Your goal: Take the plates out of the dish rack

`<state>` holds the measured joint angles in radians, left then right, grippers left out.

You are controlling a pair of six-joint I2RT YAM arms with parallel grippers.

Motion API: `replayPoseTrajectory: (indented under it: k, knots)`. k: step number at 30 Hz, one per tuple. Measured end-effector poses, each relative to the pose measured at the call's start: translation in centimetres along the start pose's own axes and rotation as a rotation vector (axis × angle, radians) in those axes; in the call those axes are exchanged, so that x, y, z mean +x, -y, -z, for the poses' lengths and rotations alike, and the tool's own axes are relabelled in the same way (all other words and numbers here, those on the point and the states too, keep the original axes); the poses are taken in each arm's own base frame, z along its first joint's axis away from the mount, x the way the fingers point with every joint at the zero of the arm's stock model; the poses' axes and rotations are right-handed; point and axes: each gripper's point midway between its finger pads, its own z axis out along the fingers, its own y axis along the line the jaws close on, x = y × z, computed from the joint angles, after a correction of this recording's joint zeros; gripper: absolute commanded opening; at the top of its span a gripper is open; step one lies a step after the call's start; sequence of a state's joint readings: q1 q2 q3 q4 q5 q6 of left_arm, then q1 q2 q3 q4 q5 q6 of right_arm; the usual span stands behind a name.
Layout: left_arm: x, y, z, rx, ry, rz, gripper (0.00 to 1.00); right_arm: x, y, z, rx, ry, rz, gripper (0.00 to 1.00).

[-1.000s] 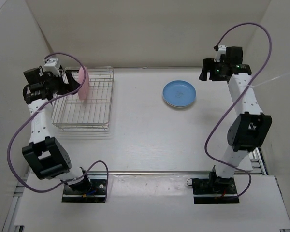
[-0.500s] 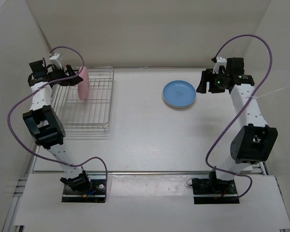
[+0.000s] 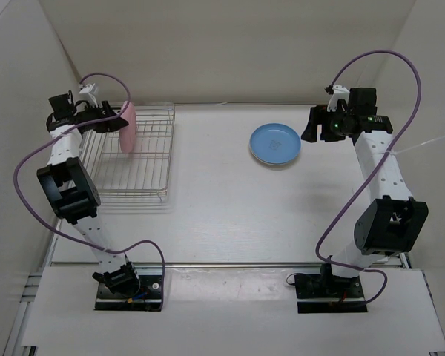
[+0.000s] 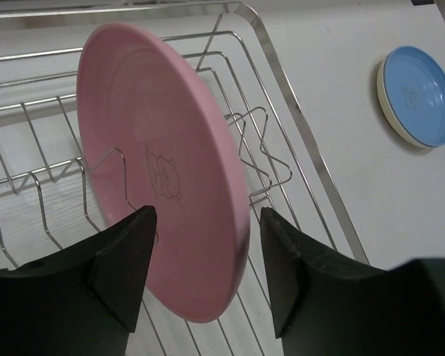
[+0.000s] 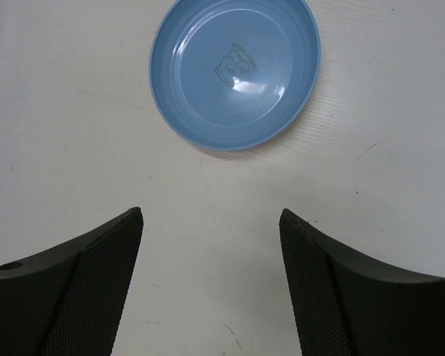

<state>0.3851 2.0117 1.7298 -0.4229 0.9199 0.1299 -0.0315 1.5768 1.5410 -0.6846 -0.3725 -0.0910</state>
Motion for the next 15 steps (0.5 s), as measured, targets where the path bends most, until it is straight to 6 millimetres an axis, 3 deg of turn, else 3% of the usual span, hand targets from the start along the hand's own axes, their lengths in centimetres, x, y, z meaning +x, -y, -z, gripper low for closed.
replayPoseTrajectory:
  k: [1,2,5,7,8,15]
  knots:
    - [0.4,-0.2,-0.2,0.003,-0.008,0.014,0.58,0.0,0.0,0.0,0.000,0.000,0.000,0.78]
    - [0.7,-0.2,-0.3,0.005,-0.013,0.023,0.44,0.0,0.0,0.0,-0.001,0.001,0.000,0.78]
    - [0.7,0.6,-0.4,0.050,-0.015,0.048,0.23,0.0,0.0,0.0,-0.001,0.000,0.000,0.78]
    - [0.3,0.8,-0.4,0.057,-0.010,0.041,0.18,0.0,0.0,0.0,-0.001,0.001,0.000,0.78]
    - [0.2,0.9,-0.3,0.060,-0.012,0.047,0.11,0.0,0.0,0.0,-0.001,0.000,0.000,0.78]
    - [0.4,1.2,-0.1,0.062,-0.034,0.073,0.11,0.0,0.0,0.0,-0.001,0.000,0.000,0.78]
